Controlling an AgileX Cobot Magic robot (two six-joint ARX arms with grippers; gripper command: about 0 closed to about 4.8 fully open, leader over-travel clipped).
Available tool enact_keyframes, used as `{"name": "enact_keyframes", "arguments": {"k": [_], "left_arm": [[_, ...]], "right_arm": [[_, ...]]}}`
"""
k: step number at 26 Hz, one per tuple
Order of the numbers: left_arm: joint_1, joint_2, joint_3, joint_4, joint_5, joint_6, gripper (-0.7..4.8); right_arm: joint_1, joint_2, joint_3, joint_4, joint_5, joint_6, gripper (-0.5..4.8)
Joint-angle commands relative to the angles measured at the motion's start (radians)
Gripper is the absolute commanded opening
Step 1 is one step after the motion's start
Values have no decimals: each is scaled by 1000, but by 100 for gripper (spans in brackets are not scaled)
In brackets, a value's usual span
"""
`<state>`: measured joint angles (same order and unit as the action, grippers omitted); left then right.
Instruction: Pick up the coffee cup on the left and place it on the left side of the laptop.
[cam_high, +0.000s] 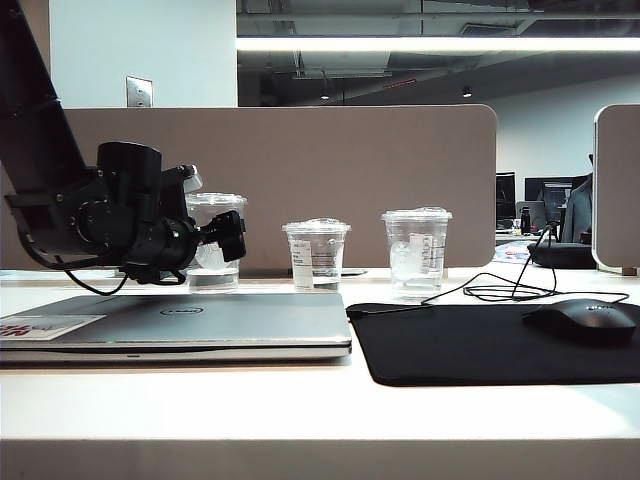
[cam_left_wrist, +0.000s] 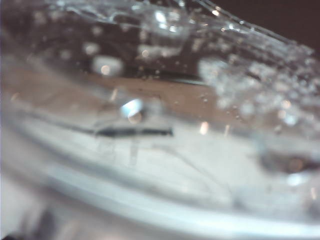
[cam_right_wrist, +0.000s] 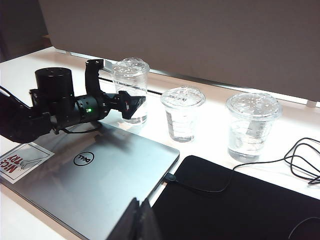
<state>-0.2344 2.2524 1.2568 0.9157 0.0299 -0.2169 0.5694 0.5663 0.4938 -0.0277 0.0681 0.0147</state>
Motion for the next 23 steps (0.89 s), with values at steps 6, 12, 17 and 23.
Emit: {"name": "enact_keyframes", "arguments": {"k": [6, 12, 17, 23], "left_arm": [[0, 34, 69, -3, -9, 3, 479], [0, 43, 74, -10, -10, 3, 479], [0, 45, 74, -22, -15, 3, 479], [0, 45, 74, -15, -15, 3, 271]], "right_arm": [[0, -3, 6, 17, -3, 0, -3], [0, -3, 6, 16, -3, 0, -3], [0, -3, 6, 17, -3, 0, -3], [0, -3, 6, 16, -3, 0, -3]]}}
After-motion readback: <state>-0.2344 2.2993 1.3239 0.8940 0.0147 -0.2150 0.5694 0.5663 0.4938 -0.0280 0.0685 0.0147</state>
